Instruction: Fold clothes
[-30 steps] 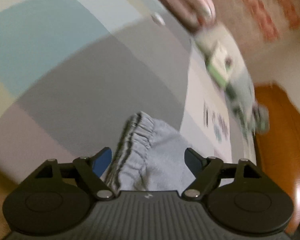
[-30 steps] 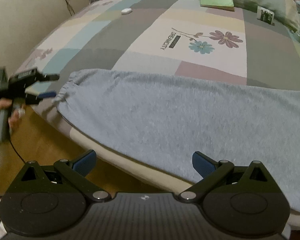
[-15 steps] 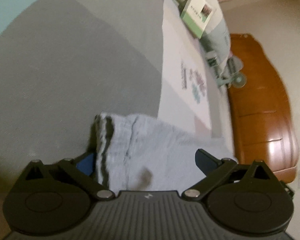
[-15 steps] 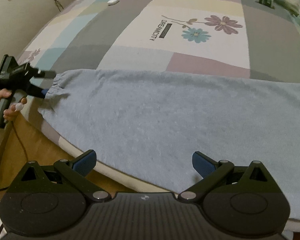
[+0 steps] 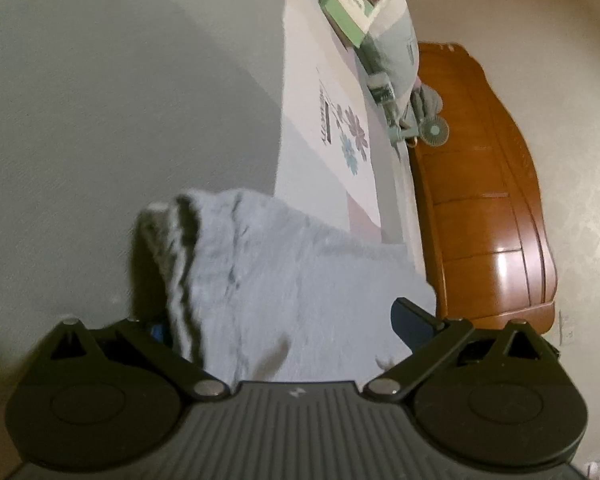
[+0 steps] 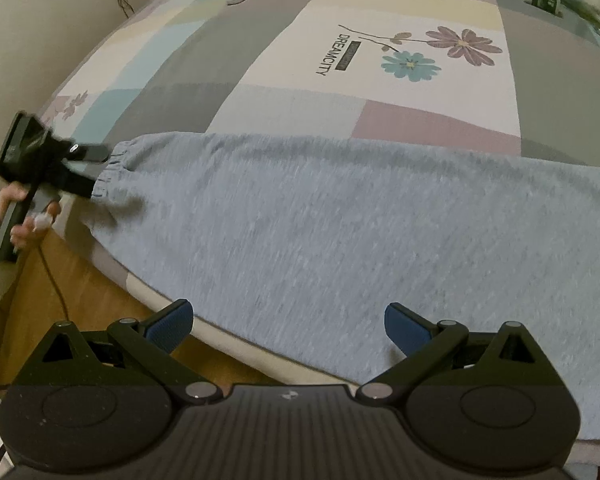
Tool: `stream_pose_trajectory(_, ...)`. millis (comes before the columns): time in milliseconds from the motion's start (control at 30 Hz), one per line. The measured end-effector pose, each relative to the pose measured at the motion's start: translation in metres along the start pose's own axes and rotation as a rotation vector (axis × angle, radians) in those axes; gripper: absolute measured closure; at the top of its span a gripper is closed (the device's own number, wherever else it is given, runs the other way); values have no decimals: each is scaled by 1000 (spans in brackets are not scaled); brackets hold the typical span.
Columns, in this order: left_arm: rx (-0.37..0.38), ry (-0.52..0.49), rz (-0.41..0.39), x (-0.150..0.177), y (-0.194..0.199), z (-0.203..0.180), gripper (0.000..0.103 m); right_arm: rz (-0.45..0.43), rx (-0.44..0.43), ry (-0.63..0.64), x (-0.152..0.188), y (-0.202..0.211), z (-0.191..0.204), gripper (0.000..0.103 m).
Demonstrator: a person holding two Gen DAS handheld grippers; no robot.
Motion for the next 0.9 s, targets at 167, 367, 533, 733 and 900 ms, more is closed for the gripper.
stream_pose_trajectory(167, -27, -36, 30, -3, -1, -1, 5, -23, -8, -6, -2, 5, 2, 0)
stream_pose_trajectory(367, -86, -80, 18, -1, 5, 1, 34, -6, -2, -30, 3, -3, -5, 0)
stream_pose_trajectory(533, -148, -77, 2, -2, 11, 10, 74, -17, -7, -32, 4, -2, -3, 0)
stream_pose_trajectory(733, -282, -85, -2, 1, 15, 4, 81, -26, 0, -38, 3, 0, -5, 0)
stream_pose_trajectory(900, -399, -134, 3, 6, 15, -17, 84, -29, -64, 0, -7, -7, 1, 0)
Point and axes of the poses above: each gripper's, at about its wrist camera, not at the fingertips, and y roughly against the way its jaws point, z to its left, x to its underside, the point moved 8 cm from there along -y, roughly the way its jaws point, and after that the axes turned 1 degree about -y, right-handed, at the moved point
